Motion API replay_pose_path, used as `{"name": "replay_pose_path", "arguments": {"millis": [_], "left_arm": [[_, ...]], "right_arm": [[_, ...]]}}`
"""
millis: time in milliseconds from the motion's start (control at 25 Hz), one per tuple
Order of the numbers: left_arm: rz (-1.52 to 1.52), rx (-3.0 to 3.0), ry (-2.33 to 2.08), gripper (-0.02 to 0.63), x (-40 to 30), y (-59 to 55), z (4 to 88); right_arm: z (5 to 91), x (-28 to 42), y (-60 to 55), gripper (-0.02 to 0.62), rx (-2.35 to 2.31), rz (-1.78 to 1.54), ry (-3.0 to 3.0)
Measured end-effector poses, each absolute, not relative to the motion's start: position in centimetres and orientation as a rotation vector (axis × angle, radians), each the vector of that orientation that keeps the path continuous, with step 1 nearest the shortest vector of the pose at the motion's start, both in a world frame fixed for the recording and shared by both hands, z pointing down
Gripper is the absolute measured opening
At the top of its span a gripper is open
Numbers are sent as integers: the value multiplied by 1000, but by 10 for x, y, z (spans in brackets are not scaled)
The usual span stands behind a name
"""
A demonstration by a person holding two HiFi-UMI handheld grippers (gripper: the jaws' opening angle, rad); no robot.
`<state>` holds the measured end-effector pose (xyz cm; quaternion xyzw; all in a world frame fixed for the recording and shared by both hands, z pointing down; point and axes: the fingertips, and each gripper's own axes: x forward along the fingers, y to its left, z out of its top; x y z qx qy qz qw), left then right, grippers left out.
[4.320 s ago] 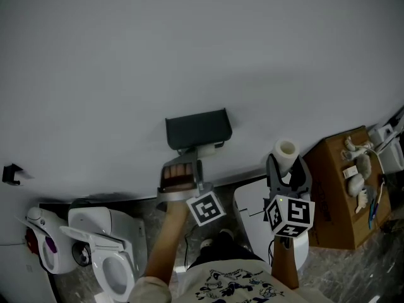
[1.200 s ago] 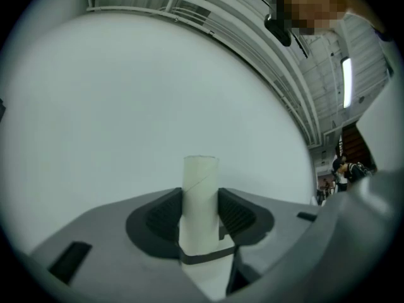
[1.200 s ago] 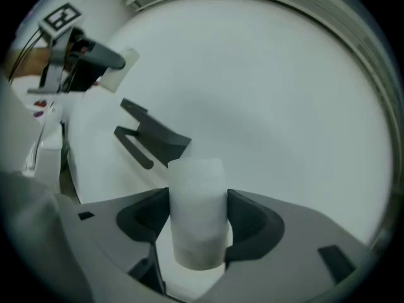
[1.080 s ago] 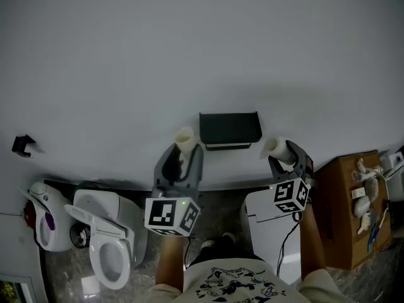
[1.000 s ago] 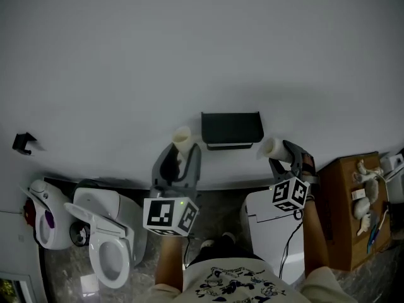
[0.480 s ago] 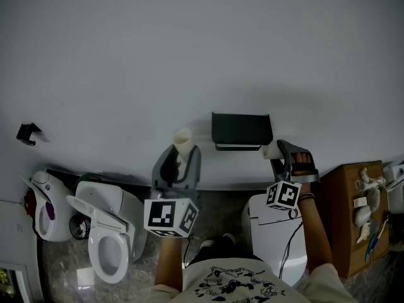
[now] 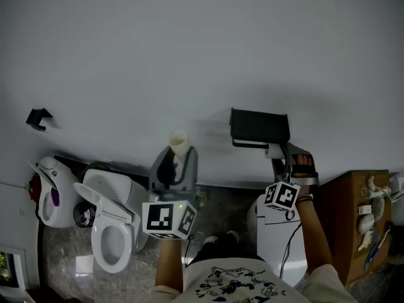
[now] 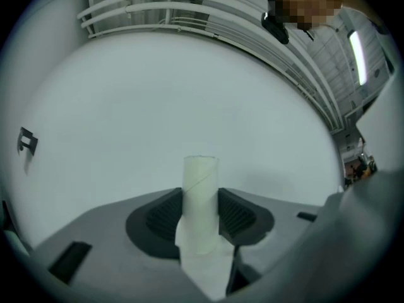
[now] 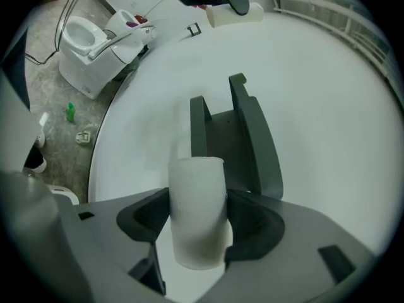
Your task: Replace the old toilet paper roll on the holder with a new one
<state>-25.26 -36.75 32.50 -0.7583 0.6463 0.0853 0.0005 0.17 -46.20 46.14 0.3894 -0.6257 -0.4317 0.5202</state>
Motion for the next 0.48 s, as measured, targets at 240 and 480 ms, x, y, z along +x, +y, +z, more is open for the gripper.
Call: {"name": "replay_pose_path", "arguments": {"millis": [240, 480], "left_arm": [[264, -2329, 2097, 181, -284, -344, 329], [245, -2288, 2135, 181, -295, -333, 330]], "right_arm": [[462, -44, -452, 292, 932, -1105, -1517], [459, -73, -452, 293, 904, -1139, -1538]]}}
